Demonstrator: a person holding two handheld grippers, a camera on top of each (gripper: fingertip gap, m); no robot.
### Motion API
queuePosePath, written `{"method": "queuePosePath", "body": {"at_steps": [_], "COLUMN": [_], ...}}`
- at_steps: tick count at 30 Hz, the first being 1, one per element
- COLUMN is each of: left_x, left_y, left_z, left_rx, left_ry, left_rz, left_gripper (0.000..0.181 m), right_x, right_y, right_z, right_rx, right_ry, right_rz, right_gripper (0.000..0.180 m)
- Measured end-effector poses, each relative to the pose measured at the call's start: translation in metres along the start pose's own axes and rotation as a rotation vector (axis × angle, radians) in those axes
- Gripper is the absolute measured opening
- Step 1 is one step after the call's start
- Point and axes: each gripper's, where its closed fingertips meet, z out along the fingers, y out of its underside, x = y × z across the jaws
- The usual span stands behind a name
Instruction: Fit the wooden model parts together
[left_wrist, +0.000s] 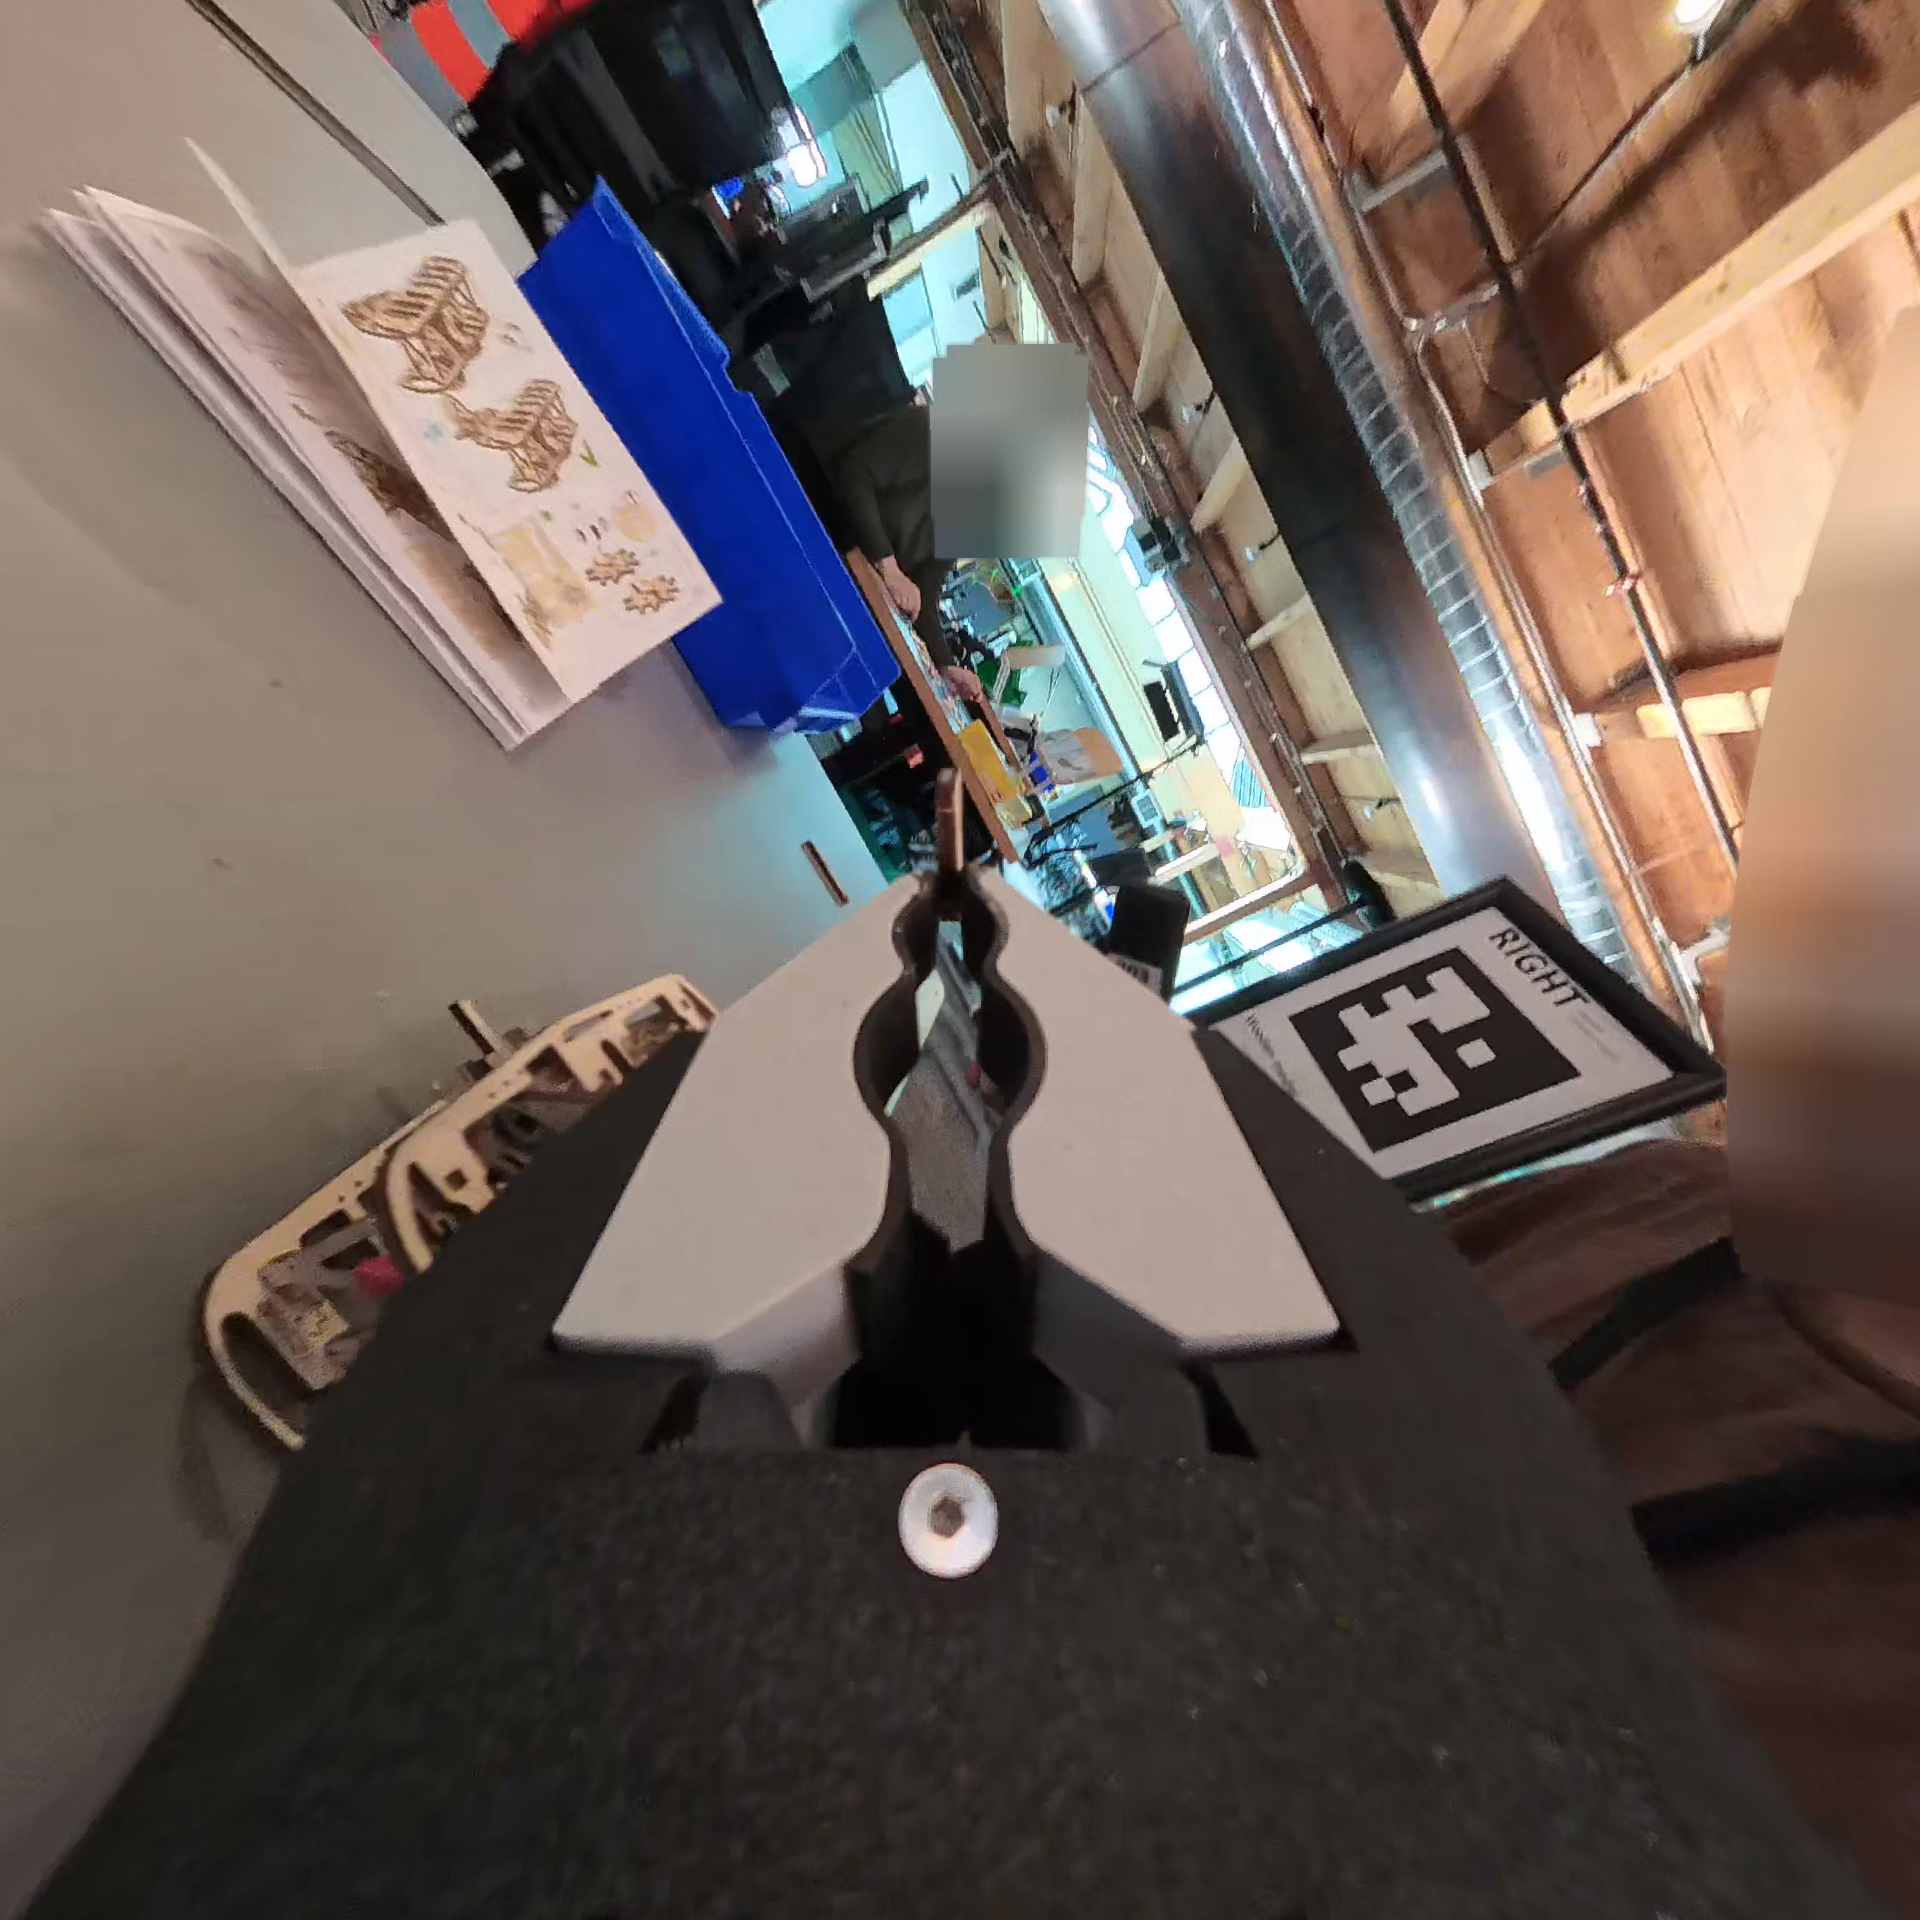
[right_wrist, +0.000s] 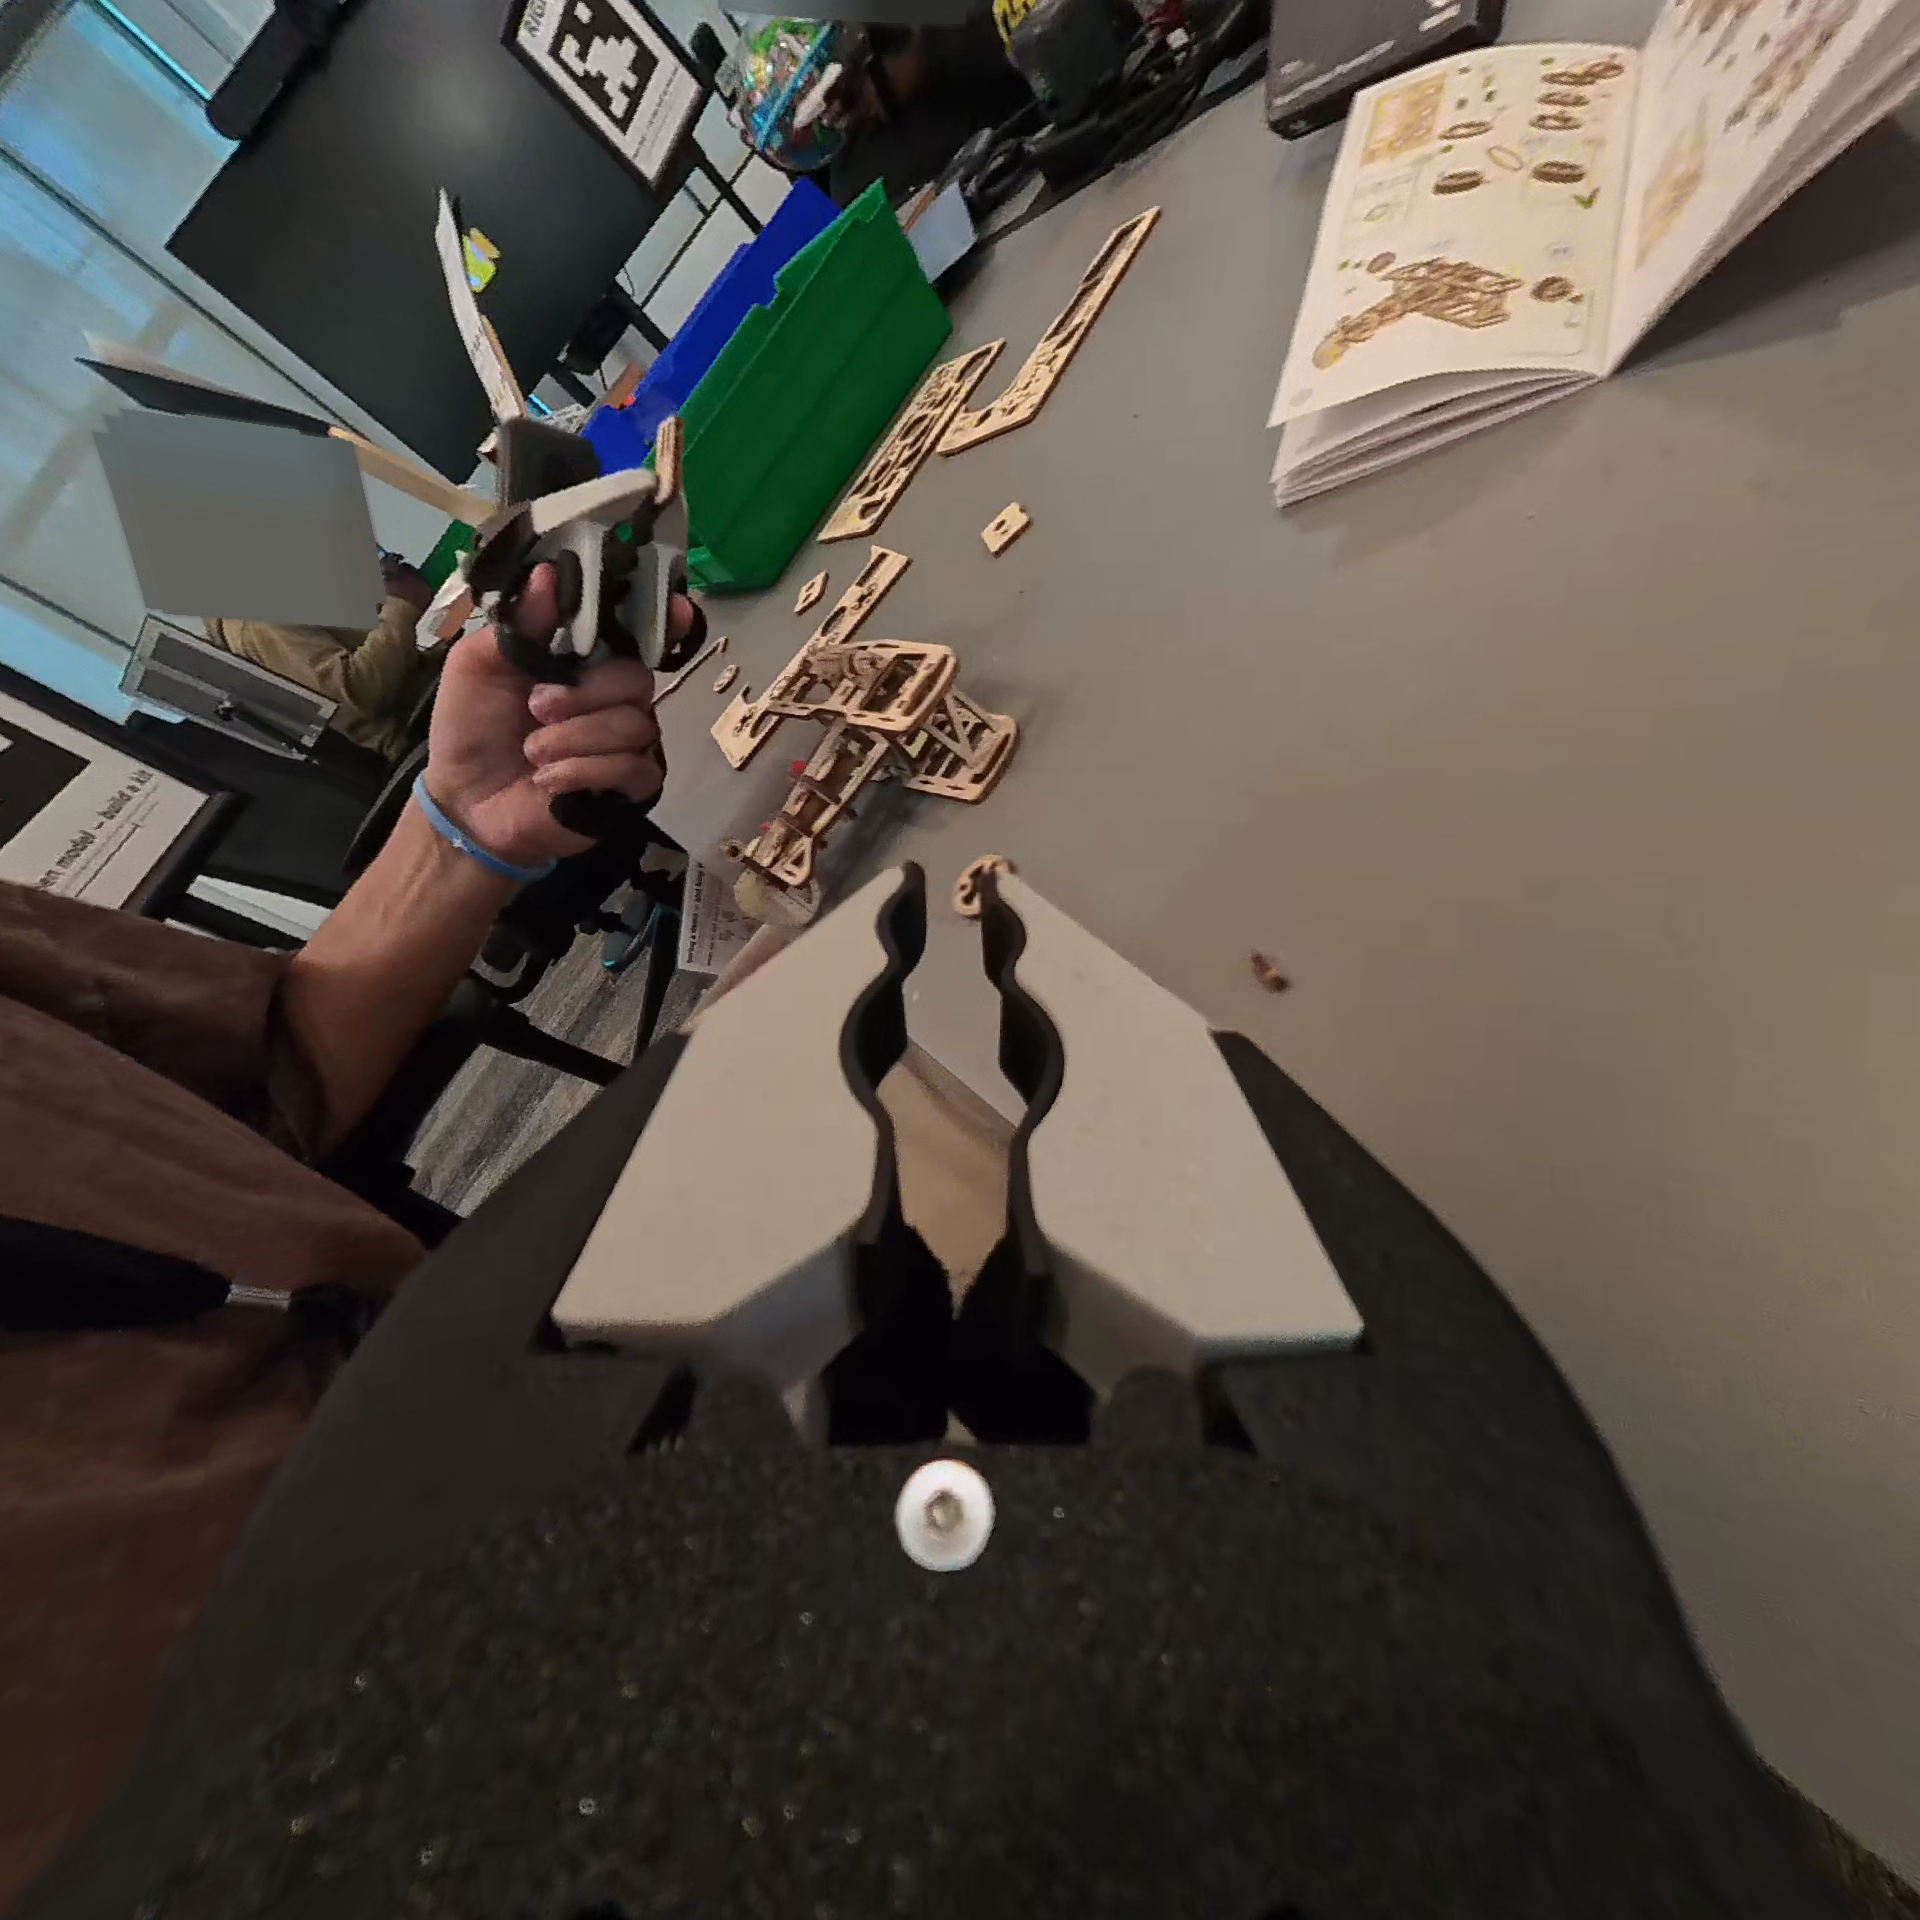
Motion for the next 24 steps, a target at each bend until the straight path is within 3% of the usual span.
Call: {"method": "queuePosePath", "body": {"at_steps": [5,9,13,17,24], "left_x": [0.012,0.047,0.062,0.072,0.069], "left_y": [0.043,0.093,0.119,0.125,0.13], "left_z": [0.026,0.055,0.064,0.066,0.066], "left_rx": [-0.103,-0.173,-0.26,-0.266,-0.281], "left_ry": [-0.04,0.078,0.088,0.11,0.08], "left_rz": [0.078,0.035,0.125,0.134,0.175], "left_gripper": [0.001,0.001,0.001,0.001,0.001], "right_x": [-0.051,-0.092,-0.113,-0.112,-0.103], "right_y": [-0.009,-0.009,-0.017,-0.015,-0.017], "right_z": [0.026,0.059,0.059,0.056,0.043], "right_rx": [0.051,0.073,0.117,0.128,0.152], "right_ry": [-0.176,-0.324,-0.478,-0.458,-0.433], "right_rz": [-0.052,0.037,0.145,0.127,0.117], "right_gripper": [0.014,0.023,0.02,0.003,0.0]}}
